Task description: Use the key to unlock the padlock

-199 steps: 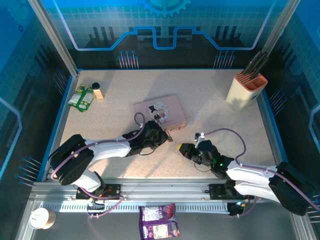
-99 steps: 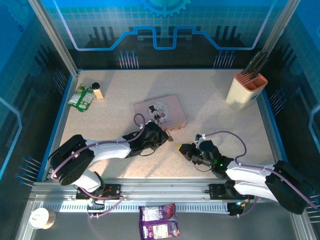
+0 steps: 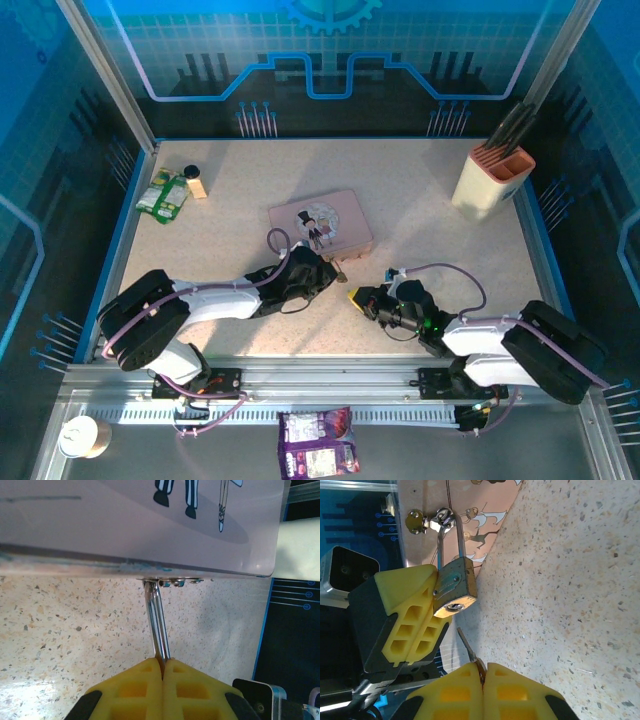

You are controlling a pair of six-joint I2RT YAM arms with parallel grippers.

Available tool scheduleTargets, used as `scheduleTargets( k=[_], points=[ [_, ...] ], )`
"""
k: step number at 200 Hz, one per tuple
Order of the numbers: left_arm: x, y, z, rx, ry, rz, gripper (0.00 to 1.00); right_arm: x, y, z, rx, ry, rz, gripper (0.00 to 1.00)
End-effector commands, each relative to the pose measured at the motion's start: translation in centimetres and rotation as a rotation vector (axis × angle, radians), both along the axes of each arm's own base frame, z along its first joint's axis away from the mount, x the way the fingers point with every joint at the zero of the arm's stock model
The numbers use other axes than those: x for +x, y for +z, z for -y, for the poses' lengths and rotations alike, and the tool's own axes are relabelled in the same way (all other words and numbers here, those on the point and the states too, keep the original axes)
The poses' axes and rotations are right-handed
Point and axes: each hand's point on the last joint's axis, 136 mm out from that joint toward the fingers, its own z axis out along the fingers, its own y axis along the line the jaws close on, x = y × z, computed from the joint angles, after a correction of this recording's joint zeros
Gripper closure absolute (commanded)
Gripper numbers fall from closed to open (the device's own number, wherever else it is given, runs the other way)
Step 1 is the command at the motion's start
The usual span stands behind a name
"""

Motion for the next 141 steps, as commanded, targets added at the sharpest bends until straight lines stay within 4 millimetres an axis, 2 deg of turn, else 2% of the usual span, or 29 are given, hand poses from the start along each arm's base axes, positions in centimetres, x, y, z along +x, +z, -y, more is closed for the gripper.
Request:
scheduleTargets(
  k=[1,141],
  points=[
    [0.8,3.19,0.82,-0.09,0.016,0.086,1.0,0.52,0.84,-0.01,0.049,-0.014,0.016,1.0],
    [0.19,3.13,1.43,-0.115,0.001,0.08,1.0,1.28,0.67,-0.23,0.106,-0.029,-0.006,1.0]
  ],
)
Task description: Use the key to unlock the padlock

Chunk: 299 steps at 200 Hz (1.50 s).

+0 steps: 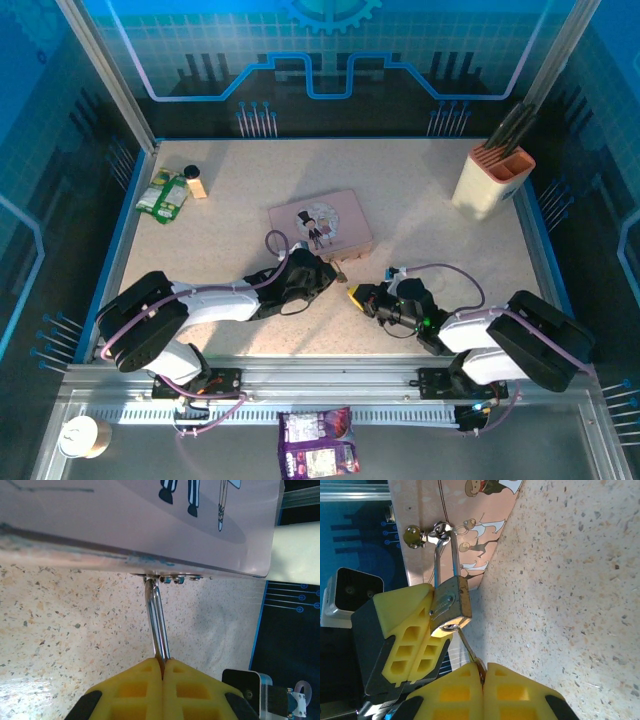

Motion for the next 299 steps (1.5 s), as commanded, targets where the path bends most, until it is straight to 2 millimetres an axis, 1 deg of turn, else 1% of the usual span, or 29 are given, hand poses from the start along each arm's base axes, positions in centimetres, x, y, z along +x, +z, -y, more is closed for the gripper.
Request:
scheduleTargets(
  k=[1,68,116,147,166,188,224,256,280,299],
  points=[
    [0.4,2.9,1.4,-0.091,-0.015,0.076,1.0,0.4,1.0,-0.2,0.063,-0.007,0.021,1.0],
    [0.2,2.7,1.3,-0.084,-0.012,0.076,1.0,0.7,0.7,-0.7,0.105,-0.009,0.018,1.0],
    [0.1,2.7,1.3,-0.084,-0.011,0.078,1.0,0.8,0.2,-0.5,0.135,-0.025,0.01,1.0],
    [0.0,2.5,1.3,-0.079,-0.014,0.076,1.0,0.9,0.3,-0.6,0.149,-0.028,0.016,1.0],
    [0.0,2.5,1.4,-0.077,-0.015,0.075,1.0,1.0,0.9,-0.4,0.157,-0.036,0.034,1.0],
    [0.0,2.5,1.4,-0.081,-0.014,0.076,1.0,0.9,0.3,-0.2,0.128,-0.036,0.014,1.0],
    [-0.1,2.6,1.0,-0.057,-0.01,0.085,1.0,1.1,0.8,0.1,0.137,-0.049,0.027,1.0],
    [0.0,2.5,1.1,-0.051,-0.011,0.088,1.0,1.0,0.8,0.4,0.122,-0.056,0.023,1.0],
    [0.0,2.8,1.2,-0.034,-0.011,0.108,1.0,0.8,0.6,0.6,0.098,-0.057,0.011,1.0],
    [0.0,3.0,1.4,-0.034,-0.017,0.117,1.0,0.8,0.8,0.7,0.078,-0.059,0.009,1.0]
  ],
)
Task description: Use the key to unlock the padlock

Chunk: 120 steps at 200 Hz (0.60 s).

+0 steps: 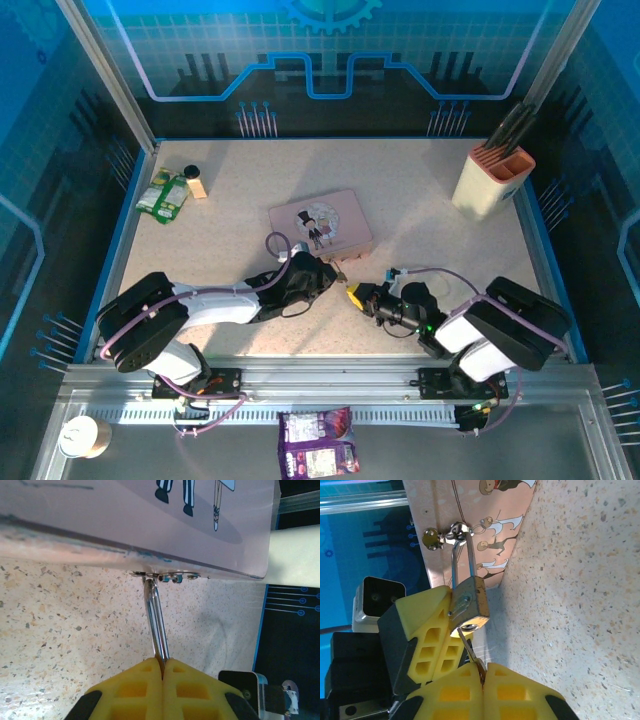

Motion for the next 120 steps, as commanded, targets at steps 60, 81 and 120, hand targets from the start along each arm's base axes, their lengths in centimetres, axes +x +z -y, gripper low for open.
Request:
scheduleTargets(
  k=[60,81,120],
  points=[
    [0.3,3.8,1.6,-0.062,-0.025,0.115,1.0,0.2,0.4,1.2,-0.095,-0.038,-0.04,1.0],
    [0.2,4.0,1.7,-0.067,-0.026,0.12,1.0,0.1,0.5,1.2,-0.102,-0.035,-0.048,1.0],
    [0.1,4.0,1.9,-0.075,-0.029,0.121,1.0,0.0,0.9,0.4,-0.069,-0.019,-0.055,1.0]
  ],
)
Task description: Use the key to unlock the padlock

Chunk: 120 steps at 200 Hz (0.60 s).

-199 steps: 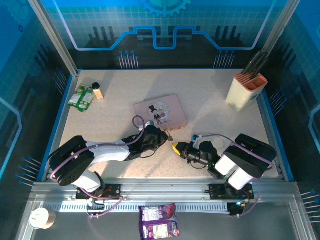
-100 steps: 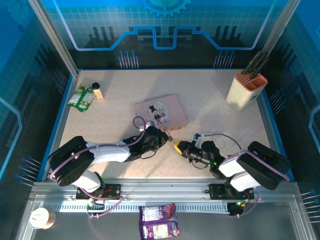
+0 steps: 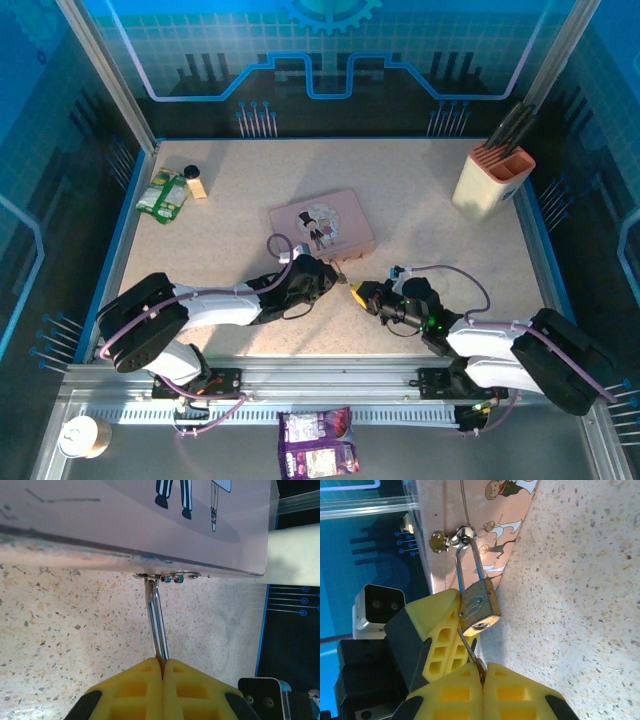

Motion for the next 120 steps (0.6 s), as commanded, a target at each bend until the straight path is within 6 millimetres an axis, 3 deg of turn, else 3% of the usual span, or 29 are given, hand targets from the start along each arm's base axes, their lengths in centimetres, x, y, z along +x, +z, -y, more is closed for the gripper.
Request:
scheduleTargets(
  k=[1,120],
  points=[
    [0.29,3.97,1.72,-0.091,-0.033,0.1,1.0,0.24,0.0,-0.43,0.002,-0.001,-0.011,1.0],
    [-0.38,4.04,2.25,-0.104,-0.037,0.097,1.0,-0.42,-0.31,-0.38,-0.057,-0.022,-0.031,1.0]
  ],
)
